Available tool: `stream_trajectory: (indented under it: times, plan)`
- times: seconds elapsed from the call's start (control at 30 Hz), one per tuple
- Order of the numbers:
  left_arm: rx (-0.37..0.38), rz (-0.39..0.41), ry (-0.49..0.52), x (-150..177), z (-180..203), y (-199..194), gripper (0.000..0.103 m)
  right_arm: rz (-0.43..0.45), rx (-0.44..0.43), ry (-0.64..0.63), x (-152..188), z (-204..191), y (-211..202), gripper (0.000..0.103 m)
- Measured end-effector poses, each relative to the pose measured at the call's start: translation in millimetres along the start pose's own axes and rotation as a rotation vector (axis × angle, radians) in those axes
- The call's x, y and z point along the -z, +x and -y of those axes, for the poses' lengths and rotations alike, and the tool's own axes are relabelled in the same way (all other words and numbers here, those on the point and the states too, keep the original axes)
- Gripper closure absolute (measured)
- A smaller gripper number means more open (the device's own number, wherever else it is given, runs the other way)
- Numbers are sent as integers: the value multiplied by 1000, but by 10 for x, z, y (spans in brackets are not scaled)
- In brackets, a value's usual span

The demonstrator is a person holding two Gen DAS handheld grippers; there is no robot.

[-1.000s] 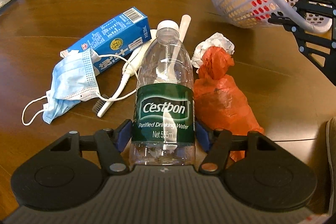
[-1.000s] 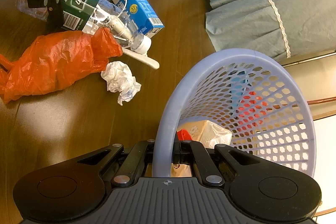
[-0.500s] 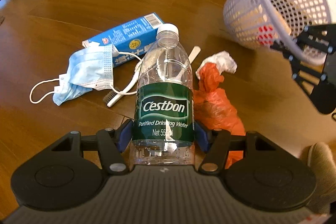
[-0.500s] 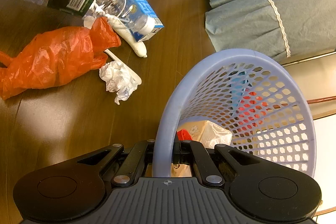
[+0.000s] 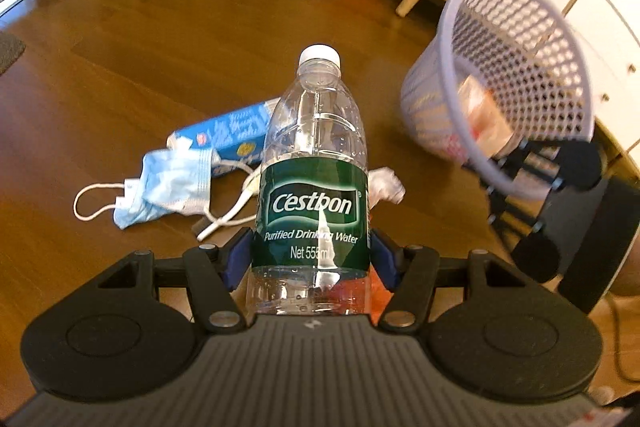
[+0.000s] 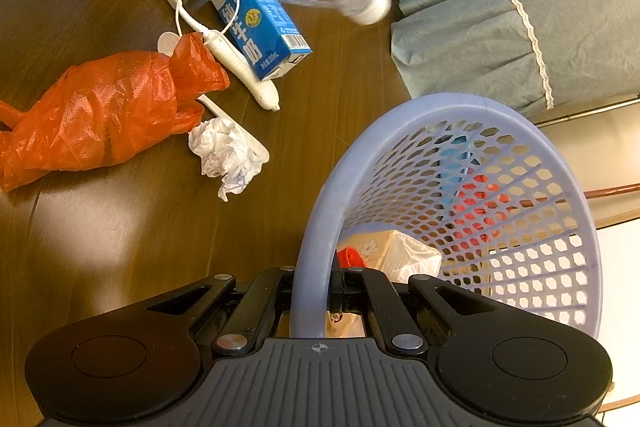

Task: Collect trash
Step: 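Carry the water bottle with the left gripper over the wastebasket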

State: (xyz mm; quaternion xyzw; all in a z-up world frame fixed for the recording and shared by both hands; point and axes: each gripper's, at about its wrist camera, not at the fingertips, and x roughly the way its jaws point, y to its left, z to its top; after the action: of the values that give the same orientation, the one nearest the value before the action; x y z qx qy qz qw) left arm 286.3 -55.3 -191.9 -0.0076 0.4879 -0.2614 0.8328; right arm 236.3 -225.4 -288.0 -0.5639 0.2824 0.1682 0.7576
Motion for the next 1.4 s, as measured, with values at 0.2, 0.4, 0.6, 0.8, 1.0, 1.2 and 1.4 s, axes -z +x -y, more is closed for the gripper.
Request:
stream_trajectory:
  times: [0.2,0.4,0.6,0.8,1.0,1.2,1.4]
  plan:
    - [27,31,3,-165,150,-138,46,0,0,1,1,5,-1,103]
    - [70,44,22,-243,323,-236,46,1,0,2,0,12,-3,103]
    - [108,52,35,-288,441,-300,46,1,-1,2,2,15,-2,103]
    - [138,56,41,-346,535,-355,46,2,-1,3,4,19,2,103]
    - [163,54,59,-383,634,-386,46,3,-2,5,-4,27,4,103]
    - [183,52,82,-399,739,-411,46,4,-1,9,-13,39,7,103]
    - [217,48,94,-452,861,-416,46,7,1,15,-21,49,34,103]
